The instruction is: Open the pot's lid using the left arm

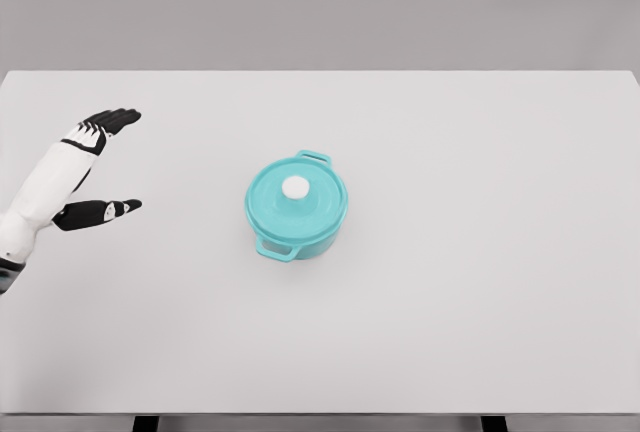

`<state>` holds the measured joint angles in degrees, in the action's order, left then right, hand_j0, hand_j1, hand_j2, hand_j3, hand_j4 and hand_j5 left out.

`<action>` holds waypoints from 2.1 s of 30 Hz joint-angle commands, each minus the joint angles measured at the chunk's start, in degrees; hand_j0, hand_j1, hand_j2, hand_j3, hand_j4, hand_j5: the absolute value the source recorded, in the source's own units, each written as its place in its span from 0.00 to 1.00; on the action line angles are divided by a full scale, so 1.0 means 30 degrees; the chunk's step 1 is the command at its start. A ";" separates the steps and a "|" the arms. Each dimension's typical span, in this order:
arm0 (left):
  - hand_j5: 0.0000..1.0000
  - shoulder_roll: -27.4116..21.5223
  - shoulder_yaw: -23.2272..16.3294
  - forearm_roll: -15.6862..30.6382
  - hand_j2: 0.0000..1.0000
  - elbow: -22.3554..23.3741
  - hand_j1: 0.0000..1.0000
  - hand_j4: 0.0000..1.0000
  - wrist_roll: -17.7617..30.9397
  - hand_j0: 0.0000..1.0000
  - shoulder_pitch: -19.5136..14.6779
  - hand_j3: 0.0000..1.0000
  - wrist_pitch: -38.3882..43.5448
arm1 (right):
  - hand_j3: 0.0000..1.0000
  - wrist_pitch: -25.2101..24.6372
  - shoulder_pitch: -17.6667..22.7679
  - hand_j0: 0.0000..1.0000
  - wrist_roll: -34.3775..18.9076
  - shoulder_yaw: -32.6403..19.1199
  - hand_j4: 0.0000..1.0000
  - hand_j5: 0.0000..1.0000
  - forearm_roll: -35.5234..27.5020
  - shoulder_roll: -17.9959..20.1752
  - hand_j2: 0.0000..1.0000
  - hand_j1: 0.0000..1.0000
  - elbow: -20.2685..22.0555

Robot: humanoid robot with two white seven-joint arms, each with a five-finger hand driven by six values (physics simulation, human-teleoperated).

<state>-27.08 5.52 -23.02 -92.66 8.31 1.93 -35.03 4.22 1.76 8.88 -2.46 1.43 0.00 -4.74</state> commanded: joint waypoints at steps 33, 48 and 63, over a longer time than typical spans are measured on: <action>0.82 0.1556 -0.6528 0.1696 0.82 -0.1047 0.82 0.82 0.3089 0.82 -0.3721 0.82 0.0011 | 1.00 0.0001 0.0000 1.00 0.0000 0.0000 1.00 1.00 -0.0009 0.0001 1.00 1.00 -0.0003; 0.83 0.1644 -0.8375 0.5066 0.83 -0.0432 0.83 0.83 0.3089 0.83 -0.3984 0.83 0.3592 | 1.00 0.0001 0.0000 1.00 0.0000 0.0000 1.00 1.00 -0.0009 0.0001 1.00 1.00 -0.0003; 0.76 0.1908 -0.8492 0.6033 0.76 -0.0197 0.76 0.76 0.3089 0.76 -0.4014 0.76 0.4265 | 1.00 0.0001 0.0000 1.00 0.0000 0.0000 1.00 1.00 -0.0009 0.0001 1.00 1.00 -0.0003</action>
<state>-21.35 -19.95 -6.17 -93.29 17.53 -10.19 -22.62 4.21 1.76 8.88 -2.46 1.43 0.00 -4.74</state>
